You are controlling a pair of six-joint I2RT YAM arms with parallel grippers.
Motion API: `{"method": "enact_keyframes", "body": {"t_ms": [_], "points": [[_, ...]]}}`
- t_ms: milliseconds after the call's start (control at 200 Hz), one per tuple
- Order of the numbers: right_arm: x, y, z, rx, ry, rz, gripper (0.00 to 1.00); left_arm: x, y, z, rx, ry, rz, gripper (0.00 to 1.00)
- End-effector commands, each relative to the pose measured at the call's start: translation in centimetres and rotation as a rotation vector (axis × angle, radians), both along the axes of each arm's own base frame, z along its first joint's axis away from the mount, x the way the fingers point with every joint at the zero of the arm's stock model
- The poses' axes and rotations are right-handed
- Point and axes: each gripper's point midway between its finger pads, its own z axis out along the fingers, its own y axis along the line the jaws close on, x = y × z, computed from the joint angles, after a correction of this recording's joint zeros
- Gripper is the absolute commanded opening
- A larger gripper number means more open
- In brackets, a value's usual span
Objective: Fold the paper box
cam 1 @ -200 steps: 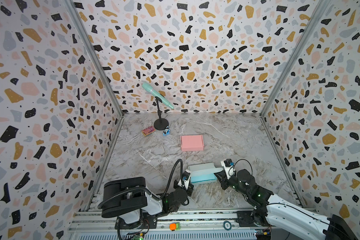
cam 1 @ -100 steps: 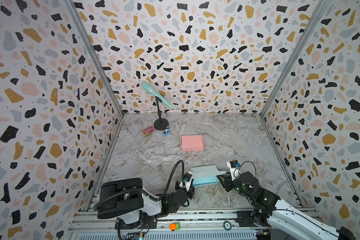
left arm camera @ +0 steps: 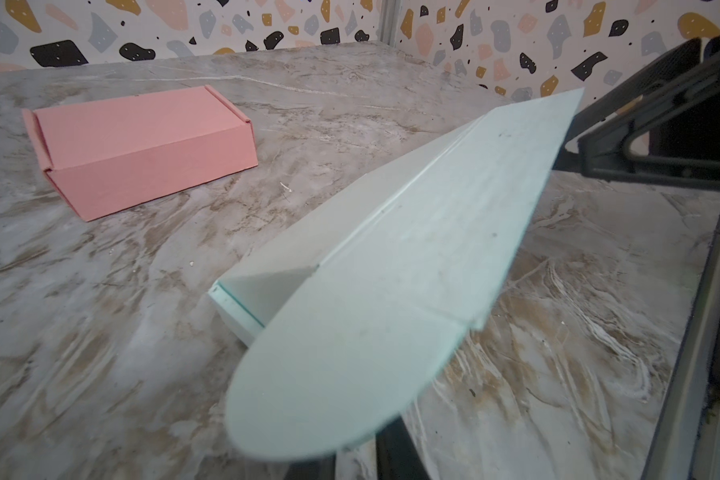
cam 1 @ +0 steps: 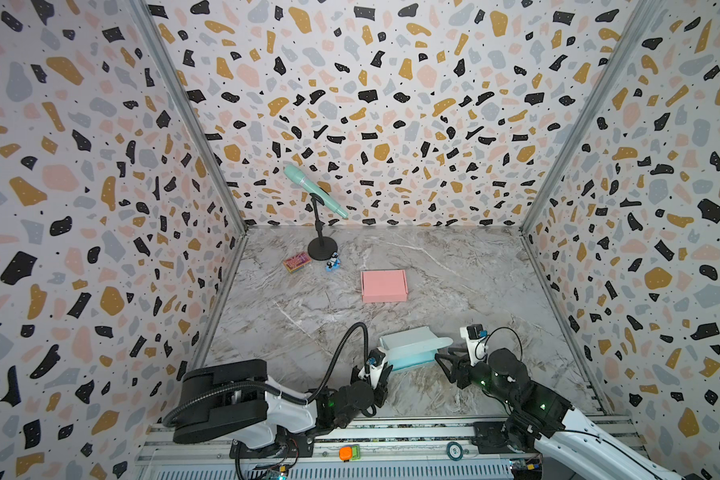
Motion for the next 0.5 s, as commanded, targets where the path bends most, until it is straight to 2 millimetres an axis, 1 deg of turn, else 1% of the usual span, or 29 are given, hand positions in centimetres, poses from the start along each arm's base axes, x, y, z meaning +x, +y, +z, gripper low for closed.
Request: {"method": "enact_keyframes", "body": {"t_ms": [0,30,115,225,305,435,496], "points": [[-0.5,0.2,3.2,0.041,-0.011,0.019,0.59,-0.2,0.8,-0.2,-0.018,0.044,0.030,0.21],[-0.5,0.2,3.6,0.047,-0.013,0.017,0.60,-0.2,0.9,-0.2,-0.023,0.057,0.032,0.22],[-0.4,0.2,4.7,0.070,-0.025,0.013,0.60,-0.7,1.3,-0.6,-0.037,0.103,0.028,0.29],[-0.1,-0.1,5.4,0.055,-0.028,-0.012,0.60,-1.5,1.8,-1.4,-0.048,0.161,0.008,0.38],[0.1,0.0,6.1,0.051,-0.041,-0.011,0.60,-1.9,2.3,-1.6,-0.051,0.200,0.009,0.40],[0.5,0.3,7.7,0.041,-0.077,-0.003,0.60,-2.4,2.8,-1.0,-0.075,0.238,0.002,0.42],[0.8,0.5,8.1,0.035,-0.098,0.000,0.60,-2.5,3.5,-0.8,-0.088,0.244,0.010,0.43]]}}
